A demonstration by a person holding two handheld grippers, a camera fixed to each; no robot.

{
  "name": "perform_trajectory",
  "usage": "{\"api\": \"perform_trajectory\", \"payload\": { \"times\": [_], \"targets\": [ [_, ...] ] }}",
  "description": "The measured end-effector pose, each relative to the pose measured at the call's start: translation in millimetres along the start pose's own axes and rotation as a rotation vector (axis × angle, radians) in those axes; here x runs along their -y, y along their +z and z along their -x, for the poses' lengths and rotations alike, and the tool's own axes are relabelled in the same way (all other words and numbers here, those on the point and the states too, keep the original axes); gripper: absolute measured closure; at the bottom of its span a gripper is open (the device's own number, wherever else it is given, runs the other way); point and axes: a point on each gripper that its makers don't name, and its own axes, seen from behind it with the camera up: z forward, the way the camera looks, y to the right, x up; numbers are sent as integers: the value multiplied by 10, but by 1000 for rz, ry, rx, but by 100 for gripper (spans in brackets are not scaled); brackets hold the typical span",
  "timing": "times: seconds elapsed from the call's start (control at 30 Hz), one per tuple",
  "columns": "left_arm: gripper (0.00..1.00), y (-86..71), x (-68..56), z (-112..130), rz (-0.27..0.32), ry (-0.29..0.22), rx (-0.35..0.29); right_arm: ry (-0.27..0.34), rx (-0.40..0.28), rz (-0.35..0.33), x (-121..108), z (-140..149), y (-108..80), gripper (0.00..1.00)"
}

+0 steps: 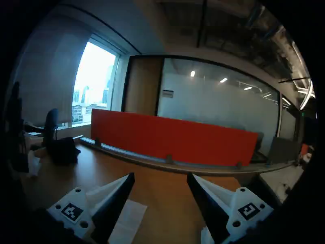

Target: Fold towel

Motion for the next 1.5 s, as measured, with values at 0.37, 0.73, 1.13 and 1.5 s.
{"api": "perform_trajectory", "payload": {
  "times": [0.37, 0.73, 1.13, 1.5],
  "targets": [
    [3, 60, -332, 187, 93, 26, 53, -46, 93, -136, 285, 223, -27, 0],
    [3, 69, -490, 430, 138, 60, 105, -85, 153, -212, 508, 433, -70, 0],
    [3, 104, -606, 844, 169, 60, 162, -109, 224, -265, 673, 816, -100, 0],
    [3, 175, -733, 1243, 207, 65, 233, -139, 289, -308, 812, 1229, -103, 0]
  ]
}}
